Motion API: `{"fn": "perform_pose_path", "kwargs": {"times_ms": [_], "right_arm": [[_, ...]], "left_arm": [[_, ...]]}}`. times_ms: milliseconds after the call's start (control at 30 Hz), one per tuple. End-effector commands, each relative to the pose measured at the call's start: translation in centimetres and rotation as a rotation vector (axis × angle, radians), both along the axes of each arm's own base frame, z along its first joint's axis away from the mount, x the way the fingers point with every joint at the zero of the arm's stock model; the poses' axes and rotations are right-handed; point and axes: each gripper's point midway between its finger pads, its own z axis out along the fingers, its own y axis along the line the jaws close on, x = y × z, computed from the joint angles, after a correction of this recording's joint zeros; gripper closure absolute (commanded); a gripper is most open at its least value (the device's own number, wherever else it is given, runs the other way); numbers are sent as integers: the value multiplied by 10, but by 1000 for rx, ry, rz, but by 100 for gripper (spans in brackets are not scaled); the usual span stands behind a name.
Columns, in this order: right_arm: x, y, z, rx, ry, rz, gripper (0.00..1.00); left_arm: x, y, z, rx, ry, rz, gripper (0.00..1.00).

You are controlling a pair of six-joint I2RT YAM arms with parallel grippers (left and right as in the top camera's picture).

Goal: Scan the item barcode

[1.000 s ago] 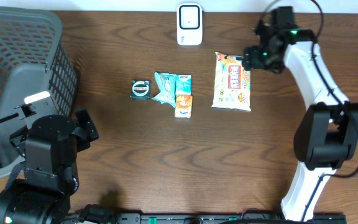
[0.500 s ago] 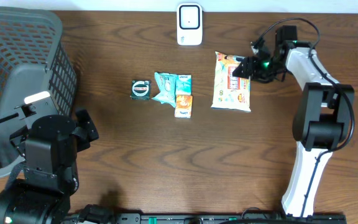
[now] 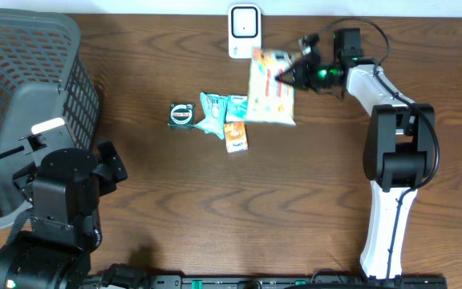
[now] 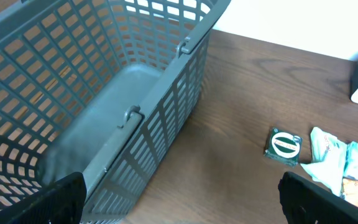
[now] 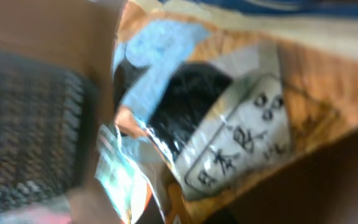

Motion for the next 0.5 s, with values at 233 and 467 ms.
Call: {"fn": "perform_pose_path", "kwargs": {"times_ms": [233, 467], "right_arm": [[34, 21, 113, 342, -92, -34, 99], [79, 27, 126, 320, -218, -325, 99]], "left_arm": [[-1, 2, 4, 3, -9, 10, 2], [-1, 2, 4, 2, -9, 10, 2]]}}
